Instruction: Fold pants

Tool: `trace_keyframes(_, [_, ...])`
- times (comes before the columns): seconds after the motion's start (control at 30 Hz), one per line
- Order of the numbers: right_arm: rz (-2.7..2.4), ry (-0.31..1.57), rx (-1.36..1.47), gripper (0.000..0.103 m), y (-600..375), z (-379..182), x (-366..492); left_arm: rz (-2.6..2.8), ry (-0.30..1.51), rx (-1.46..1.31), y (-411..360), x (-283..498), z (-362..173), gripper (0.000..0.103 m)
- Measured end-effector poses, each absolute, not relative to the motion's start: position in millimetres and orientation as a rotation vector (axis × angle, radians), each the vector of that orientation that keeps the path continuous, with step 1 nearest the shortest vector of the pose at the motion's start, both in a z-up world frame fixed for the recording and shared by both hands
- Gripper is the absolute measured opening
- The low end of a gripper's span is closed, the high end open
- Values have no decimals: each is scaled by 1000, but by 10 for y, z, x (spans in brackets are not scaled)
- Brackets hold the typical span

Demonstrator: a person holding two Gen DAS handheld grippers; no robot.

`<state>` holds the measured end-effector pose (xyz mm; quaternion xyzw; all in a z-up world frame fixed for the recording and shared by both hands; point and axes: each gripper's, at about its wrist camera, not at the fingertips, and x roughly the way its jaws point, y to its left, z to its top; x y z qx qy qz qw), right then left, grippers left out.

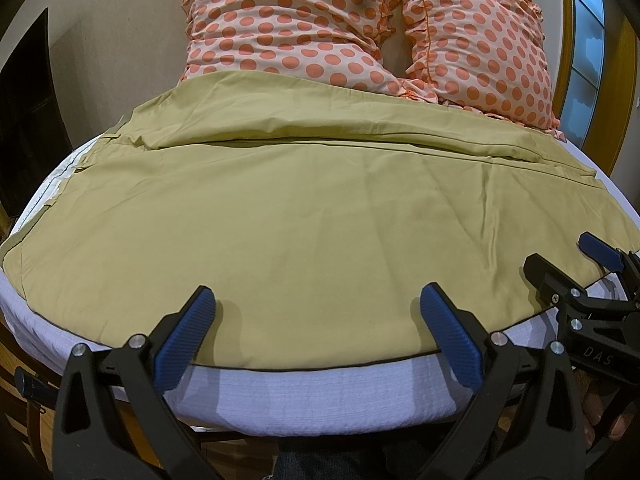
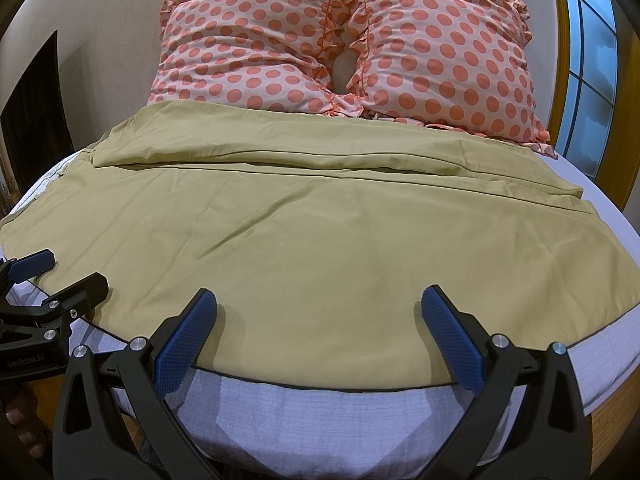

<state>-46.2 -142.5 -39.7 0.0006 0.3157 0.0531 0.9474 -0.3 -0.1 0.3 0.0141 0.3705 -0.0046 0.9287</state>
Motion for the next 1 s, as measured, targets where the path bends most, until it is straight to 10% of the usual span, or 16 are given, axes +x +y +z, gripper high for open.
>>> trace_keyframes(1.0, [106, 630, 3, 102, -1429, -387, -451, -9, 754, 29, -1, -5, 5, 101])
